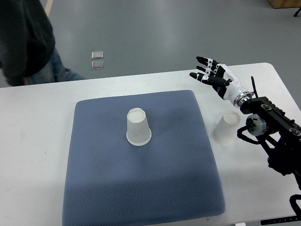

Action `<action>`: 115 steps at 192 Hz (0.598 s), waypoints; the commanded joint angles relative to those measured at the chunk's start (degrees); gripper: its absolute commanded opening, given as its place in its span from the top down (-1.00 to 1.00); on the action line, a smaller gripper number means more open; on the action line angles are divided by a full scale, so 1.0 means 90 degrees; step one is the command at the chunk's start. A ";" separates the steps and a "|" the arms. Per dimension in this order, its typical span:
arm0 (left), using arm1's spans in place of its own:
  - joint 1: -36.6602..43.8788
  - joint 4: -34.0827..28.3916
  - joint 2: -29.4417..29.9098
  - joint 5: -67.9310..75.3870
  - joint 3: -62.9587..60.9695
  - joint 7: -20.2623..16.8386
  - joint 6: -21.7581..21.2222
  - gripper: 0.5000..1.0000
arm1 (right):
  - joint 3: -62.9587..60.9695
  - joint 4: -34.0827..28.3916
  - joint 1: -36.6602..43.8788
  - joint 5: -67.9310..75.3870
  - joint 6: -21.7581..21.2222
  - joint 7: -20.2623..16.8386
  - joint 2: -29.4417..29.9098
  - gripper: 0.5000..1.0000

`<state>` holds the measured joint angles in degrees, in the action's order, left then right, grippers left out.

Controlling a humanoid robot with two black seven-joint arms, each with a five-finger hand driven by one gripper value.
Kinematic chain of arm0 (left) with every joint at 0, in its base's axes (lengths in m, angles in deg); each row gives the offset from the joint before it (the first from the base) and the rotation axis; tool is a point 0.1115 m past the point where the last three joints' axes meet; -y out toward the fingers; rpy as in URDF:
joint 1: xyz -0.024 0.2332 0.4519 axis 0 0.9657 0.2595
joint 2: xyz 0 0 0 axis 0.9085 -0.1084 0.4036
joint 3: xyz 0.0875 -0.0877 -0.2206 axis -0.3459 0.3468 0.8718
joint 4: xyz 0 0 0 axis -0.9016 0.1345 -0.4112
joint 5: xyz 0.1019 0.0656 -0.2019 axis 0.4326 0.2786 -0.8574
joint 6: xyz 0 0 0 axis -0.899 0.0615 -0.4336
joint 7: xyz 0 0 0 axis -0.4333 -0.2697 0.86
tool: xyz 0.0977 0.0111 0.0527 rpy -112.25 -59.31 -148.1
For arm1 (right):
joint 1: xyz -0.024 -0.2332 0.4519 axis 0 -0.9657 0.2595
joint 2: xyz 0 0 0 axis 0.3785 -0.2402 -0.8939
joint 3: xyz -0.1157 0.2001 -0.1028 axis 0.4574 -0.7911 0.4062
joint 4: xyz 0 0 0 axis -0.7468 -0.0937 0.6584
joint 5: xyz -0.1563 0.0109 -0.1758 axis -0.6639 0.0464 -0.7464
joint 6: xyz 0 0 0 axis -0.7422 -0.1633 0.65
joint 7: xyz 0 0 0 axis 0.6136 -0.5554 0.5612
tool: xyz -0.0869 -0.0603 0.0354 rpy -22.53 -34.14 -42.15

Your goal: Stack paper cups

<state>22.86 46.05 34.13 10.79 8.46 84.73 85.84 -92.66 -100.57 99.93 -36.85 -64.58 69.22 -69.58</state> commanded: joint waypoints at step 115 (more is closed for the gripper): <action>0.0000 0.0009 0.0000 0.0000 0.0000 0.0000 0.0002 -1.00 | 0.0010 0.0000 0.0010 0.0000 -0.0029 0.0010 0.0006 -0.70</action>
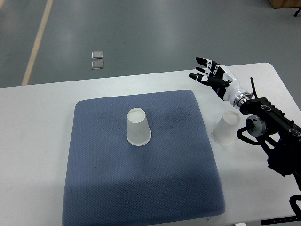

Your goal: Stack paper cups

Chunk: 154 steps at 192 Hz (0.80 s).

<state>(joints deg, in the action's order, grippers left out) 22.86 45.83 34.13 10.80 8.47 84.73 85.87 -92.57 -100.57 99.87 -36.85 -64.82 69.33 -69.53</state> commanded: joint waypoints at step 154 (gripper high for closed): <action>-0.0001 0.0014 0.0000 0.0000 0.0009 0.0000 -0.0001 -1.00 | -0.0020 0.0000 0.0026 0.0020 0.0007 0.0008 0.0059 -0.70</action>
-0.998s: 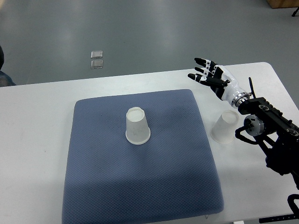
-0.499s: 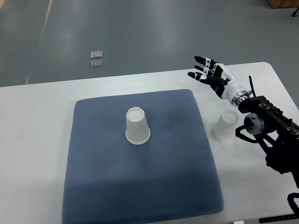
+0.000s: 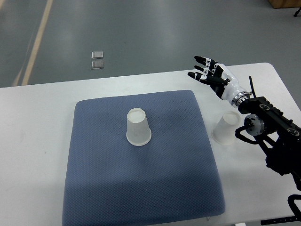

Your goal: Stack paper cups

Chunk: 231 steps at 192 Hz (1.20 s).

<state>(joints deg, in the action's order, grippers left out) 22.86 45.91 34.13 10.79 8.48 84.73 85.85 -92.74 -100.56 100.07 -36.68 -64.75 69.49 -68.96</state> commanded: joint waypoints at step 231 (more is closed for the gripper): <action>-0.0001 0.0005 0.0000 0.0000 -0.0002 0.0000 -0.0008 -1.00 | 0.2646 -0.2081 0.0668 -0.4676 -0.0929 0.2168 -0.4233 -0.65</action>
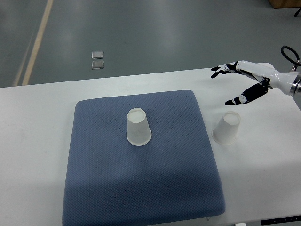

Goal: Stack paper cups
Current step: 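Reach the right hand to the white cup beside the pad and grasp it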

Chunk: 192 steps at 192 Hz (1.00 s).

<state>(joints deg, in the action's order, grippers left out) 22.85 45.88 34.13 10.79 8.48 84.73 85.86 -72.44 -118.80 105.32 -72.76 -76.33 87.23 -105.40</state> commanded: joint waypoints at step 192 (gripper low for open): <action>0.0000 0.0008 0.0000 0.0000 -0.0001 0.0000 0.0000 -1.00 | 0.2792 0.0610 0.1051 -0.2006 0.1627 0.0333 0.0021 -0.65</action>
<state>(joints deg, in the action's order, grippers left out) 22.86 45.91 34.13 10.79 8.48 84.73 85.85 -47.35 -114.67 114.73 -90.13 -61.86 90.28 -106.24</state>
